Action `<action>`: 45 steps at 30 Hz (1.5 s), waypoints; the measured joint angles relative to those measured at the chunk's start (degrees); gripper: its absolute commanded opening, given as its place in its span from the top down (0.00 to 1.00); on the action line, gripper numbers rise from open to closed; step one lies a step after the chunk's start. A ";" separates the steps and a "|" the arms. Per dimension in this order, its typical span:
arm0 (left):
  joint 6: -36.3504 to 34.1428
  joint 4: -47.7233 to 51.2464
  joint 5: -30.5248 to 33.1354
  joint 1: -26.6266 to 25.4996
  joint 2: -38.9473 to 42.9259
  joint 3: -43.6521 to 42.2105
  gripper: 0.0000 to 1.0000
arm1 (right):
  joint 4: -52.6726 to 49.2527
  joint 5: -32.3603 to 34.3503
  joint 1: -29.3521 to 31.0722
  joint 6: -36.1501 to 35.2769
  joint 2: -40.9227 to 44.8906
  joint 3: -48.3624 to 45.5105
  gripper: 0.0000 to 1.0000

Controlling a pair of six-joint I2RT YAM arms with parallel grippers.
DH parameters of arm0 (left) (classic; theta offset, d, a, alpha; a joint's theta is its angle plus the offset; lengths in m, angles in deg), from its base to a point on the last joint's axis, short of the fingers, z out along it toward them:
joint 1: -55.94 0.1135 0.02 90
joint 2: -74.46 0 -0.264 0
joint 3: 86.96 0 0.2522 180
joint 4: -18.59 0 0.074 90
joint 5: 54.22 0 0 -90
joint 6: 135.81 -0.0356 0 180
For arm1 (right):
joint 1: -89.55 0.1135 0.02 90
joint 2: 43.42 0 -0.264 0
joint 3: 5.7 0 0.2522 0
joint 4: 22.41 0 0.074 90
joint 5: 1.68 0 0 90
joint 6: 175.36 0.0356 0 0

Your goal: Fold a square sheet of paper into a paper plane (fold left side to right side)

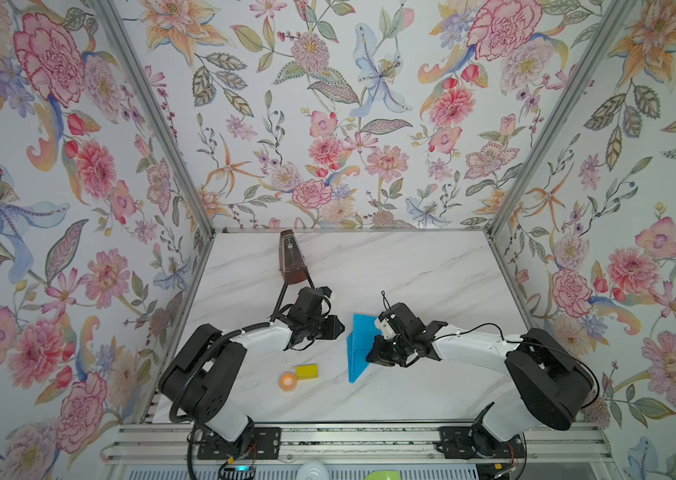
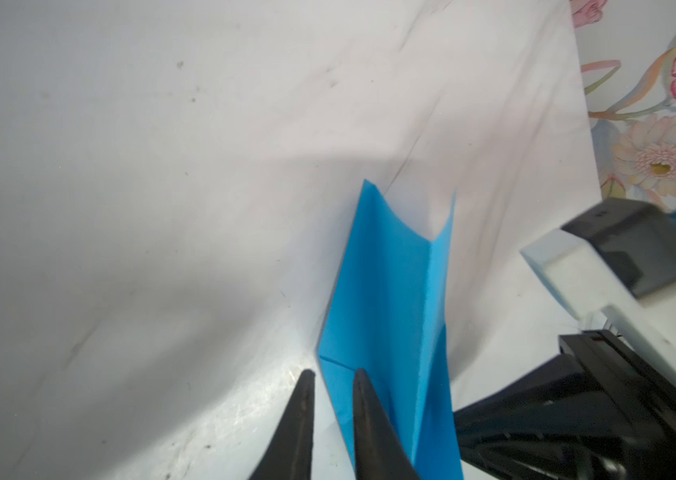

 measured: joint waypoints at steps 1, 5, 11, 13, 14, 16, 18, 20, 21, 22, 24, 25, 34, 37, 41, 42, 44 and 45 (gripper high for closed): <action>0.09 0.22 -0.31 -0.48 1.81 -0.42 0.65 | 0.37 -0.33 -0.44 0.00 0.00 -0.20 0.88; 0.02 0.98 -1.53 -4.42 4.35 -0.74 0.57 | 1.40 -1.73 -1.51 0.00 -0.02 -0.48 0.88; -1.05 4.48 -2.69 -8.96 3.15 -0.76 0.46 | 2.86 -3.41 -1.62 -0.02 -1.03 -0.26 0.88; -1.51 5.51 -2.69 -9.07 1.99 -0.72 0.45 | 3.17 -3.65 -1.62 -0.02 -1.75 -0.15 0.88; -1.70 6.08 -2.67 -9.11 1.36 -0.70 0.45 | 3.19 -3.78 -1.62 -0.02 -2.14 -0.04 0.88; -2.29 7.37 -2.64 -9.11 0.33 -0.70 0.45 | 3.54 -4.00 -1.62 -0.02 -2.95 0.09 0.88; -2.84 8.41 -2.67 -9.11 -0.81 -0.33 0.46 | 3.74 -4.20 -1.62 0.00 -3.67 0.11 0.88; -3.13 8.70 -2.64 -9.31 -2.38 0.31 0.47 | 3.82 -4.39 -1.62 0.00 -4.13 0.11 0.88; -3.23 8.83 -2.67 -9.31 -2.91 0.46 0.49 | 3.82 -4.46 -1.62 0.00 -4.20 0.11 0.88; -3.34 8.90 -2.67 -9.31 -3.26 0.57 0.51 | 3.91 -4.50 -1.62 0.00 -4.20 0.11 0.88; -3.52 8.92 -2.67 -9.31 -3.43 0.57 0.56 | 4.04 -4.50 -1.62 0.00 -4.20 0.11 0.88; -3.67 8.90 -2.67 -9.31 -3.43 0.61 0.59 | 4.04 -4.50 -1.62 0.00 -4.20 0.11 0.88; -4.04 8.87 -2.38 -9.31 -3.45 1.81 0.75 | 4.04 -4.90 -1.62 0.00 -4.22 0.11 0.88; -4.13 8.92 -2.03 -9.31 -3.74 1.88 0.81 | 4.04 -4.90 -1.62 0.00 -4.22 0.11 0.88; -4.11 9.22 -1.03 -9.31 -4.15 1.88 0.83 | 4.02 -4.90 -1.62 0.00 -4.22 0.11 0.88; -4.11 9.35 -0.90 -9.31 -4.15 1.88 0.83 | 4.02 -4.90 -1.62 -0.02 -4.22 0.11 0.88; -4.11 9.60 -0.66 -9.31 -4.15 1.88 0.84 | 4.02 -4.90 -1.62 0.00 -4.22 0.11 0.89; -4.11 9.66 -0.50 -9.31 -4.15 1.88 0.84 | 4.02 -4.90 -1.62 -0.02 -4.22 0.11 0.89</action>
